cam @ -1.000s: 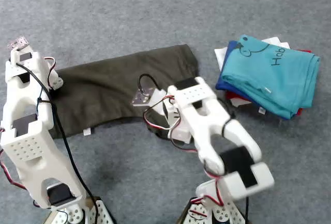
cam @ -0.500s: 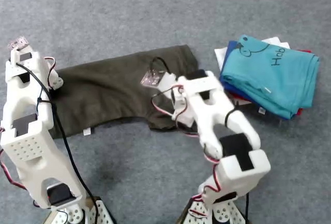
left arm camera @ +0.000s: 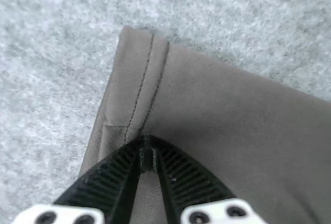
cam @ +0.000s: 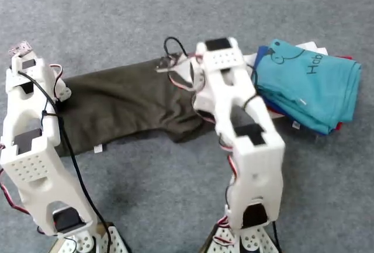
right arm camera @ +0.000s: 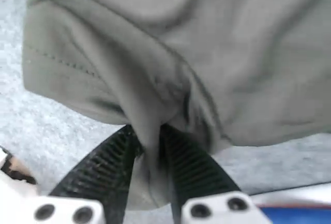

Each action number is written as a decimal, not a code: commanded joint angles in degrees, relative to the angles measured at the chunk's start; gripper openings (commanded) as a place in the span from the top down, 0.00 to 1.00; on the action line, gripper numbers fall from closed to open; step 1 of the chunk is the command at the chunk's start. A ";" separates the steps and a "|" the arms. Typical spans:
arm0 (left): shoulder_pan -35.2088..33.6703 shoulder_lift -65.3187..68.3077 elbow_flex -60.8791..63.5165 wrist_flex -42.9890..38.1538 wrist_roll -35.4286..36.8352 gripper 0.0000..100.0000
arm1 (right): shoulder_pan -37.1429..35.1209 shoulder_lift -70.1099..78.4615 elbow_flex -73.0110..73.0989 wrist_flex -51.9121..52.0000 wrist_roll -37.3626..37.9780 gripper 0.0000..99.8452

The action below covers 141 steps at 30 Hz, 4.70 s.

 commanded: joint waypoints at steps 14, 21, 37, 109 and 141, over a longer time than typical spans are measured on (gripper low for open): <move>-0.57 0.26 -1.98 -0.09 0.26 0.97 | -1.41 24.48 -47.87 2.29 3.87 0.85; -0.57 0.26 -1.98 -0.09 0.26 0.97 | -1.14 24.92 -54.11 2.37 -3.25 0.52; -0.66 0.26 -1.98 -0.09 0.26 0.97 | 3.08 -0.31 -32.75 2.55 -25.05 0.99; -11.12 0.18 -4.79 19.43 -18.20 0.72 | -6.07 -16.66 -4.09 0.26 -19.78 0.99; -27.56 11.96 -44.35 37.98 -25.76 0.97 | -3.52 -25.89 -1.63 -8.79 -20.22 0.99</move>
